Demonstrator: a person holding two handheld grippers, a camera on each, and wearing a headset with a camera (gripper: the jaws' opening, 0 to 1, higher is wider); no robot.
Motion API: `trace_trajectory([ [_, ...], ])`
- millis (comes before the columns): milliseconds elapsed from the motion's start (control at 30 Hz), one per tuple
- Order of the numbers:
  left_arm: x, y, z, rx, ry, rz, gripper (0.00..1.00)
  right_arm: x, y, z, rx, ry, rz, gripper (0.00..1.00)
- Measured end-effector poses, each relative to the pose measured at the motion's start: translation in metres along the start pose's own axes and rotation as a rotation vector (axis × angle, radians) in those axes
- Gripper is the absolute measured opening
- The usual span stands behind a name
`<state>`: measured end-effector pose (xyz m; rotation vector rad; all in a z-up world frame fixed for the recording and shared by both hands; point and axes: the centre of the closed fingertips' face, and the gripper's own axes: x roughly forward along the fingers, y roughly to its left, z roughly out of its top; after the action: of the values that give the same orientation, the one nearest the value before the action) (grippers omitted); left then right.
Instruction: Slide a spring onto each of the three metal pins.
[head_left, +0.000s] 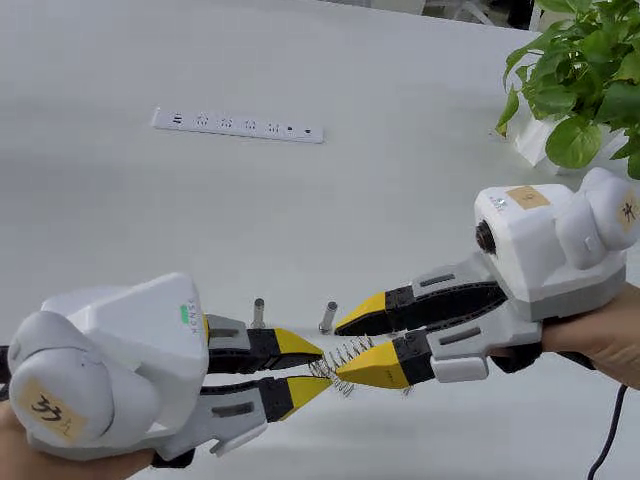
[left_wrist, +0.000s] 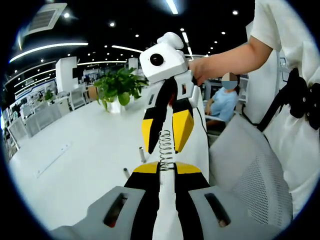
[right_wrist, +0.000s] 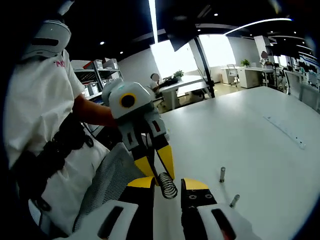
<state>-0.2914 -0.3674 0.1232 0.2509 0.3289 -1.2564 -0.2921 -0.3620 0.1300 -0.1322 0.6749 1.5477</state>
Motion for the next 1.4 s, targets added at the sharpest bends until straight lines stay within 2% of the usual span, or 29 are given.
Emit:
trace_trajectory([
  [167, 0.001, -0.002, 0.002, 0.002, -0.008, -0.005, 0.07, 0.001, 0.003, -0.001, -0.008, 0.016, 0.015, 0.09],
  [400, 0.001, -0.002, 0.001, 0.008, -0.007, -0.009, 0.07, 0.003, 0.007, -0.003, 0.006, 0.037, 0.039, 0.07],
  [1100, -0.001, -0.003, -0.003, -0.002, -0.017, -0.005, 0.08, 0.01, 0.01, -0.002, -0.015, 0.081, 0.043, 0.07],
  [1400, -0.005, -0.001, -0.005, -0.013, -0.024, 0.011, 0.14, 0.011, 0.009, 0.0, -0.027, 0.098, 0.045, 0.07],
])
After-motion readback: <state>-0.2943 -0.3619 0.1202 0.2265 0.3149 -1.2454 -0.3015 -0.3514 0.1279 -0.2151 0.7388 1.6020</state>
